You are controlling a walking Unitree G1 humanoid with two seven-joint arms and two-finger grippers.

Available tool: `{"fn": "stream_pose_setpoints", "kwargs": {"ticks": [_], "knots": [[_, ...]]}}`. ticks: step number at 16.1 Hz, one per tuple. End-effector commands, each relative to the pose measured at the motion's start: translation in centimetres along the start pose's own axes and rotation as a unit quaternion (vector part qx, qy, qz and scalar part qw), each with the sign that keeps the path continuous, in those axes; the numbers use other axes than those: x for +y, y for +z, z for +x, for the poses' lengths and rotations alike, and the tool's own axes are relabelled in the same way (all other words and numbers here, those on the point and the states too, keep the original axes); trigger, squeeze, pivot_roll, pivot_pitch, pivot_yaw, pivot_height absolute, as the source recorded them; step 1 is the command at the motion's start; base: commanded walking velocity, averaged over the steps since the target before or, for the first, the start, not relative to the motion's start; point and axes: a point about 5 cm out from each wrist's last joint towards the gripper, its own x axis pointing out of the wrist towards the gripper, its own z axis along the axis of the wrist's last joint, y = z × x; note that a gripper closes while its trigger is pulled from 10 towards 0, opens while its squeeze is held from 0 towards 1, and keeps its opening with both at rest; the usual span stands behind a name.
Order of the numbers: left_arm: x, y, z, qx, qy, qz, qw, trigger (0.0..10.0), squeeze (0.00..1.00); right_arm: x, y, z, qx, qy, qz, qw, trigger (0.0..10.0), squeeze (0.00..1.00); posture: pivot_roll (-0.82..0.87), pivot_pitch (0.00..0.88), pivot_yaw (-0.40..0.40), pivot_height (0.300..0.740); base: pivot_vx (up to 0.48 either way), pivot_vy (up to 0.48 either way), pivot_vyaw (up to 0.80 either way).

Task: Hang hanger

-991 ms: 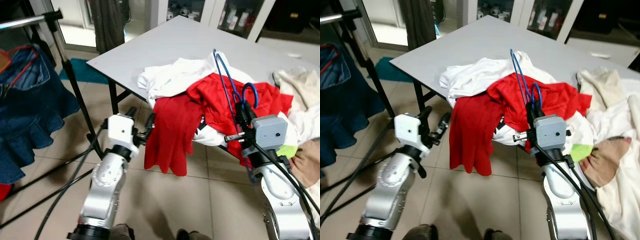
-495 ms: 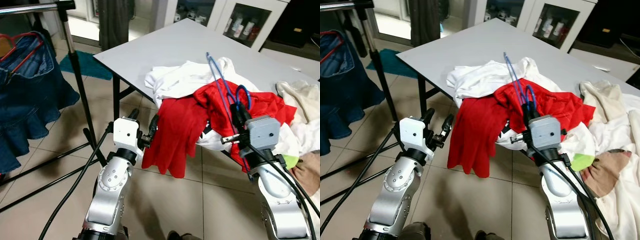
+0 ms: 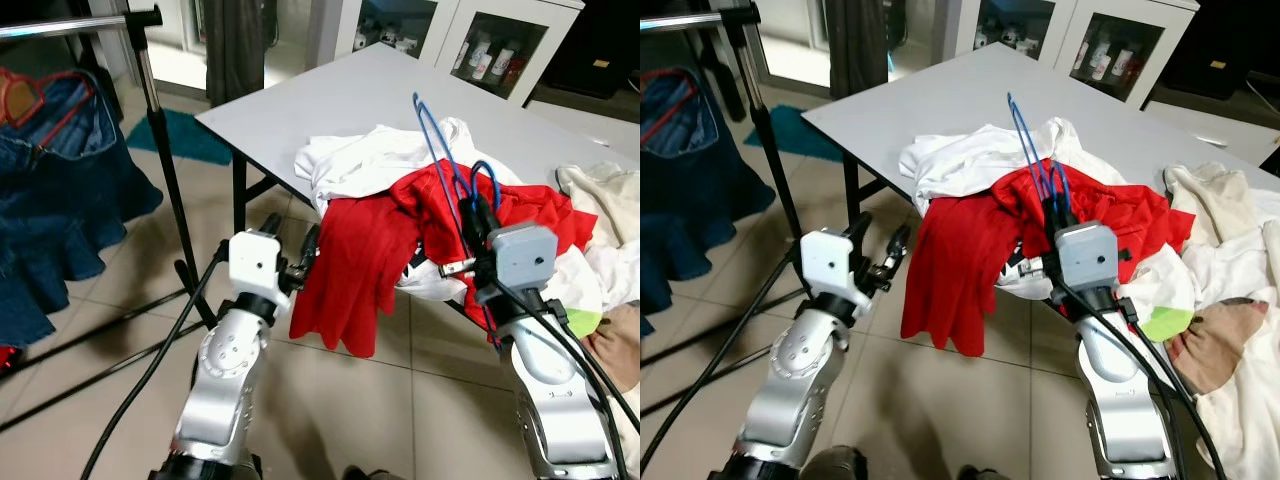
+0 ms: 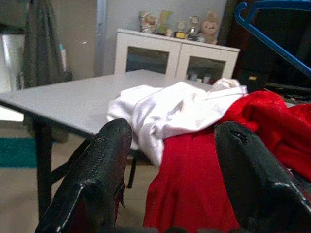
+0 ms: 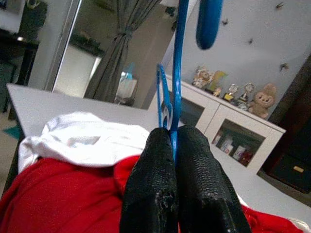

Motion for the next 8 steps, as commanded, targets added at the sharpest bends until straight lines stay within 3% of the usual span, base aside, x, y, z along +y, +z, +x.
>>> {"fn": "stream_pose_setpoints", "kwargs": {"ticks": [1,8], "knots": [[-0.8,0.1,0.3,-0.001,-0.019,-0.004,1.000,10.0,0.00,-0.7,0.1,-0.1,-0.005,-0.018,-0.010,1.000,10.0,0.00,0.19,0.030,-0.065,0.740,0.000,0.000,0.00],[-1.0,0.1,1.0,0.010,-0.062,-0.005,0.998,10.0,0.00,-1.3,-0.1,-1.2,0.001,-0.063,-0.024,0.998,10.0,0.00,0.12,0.036,0.012,0.740,0.000,0.000,0.00]]}}
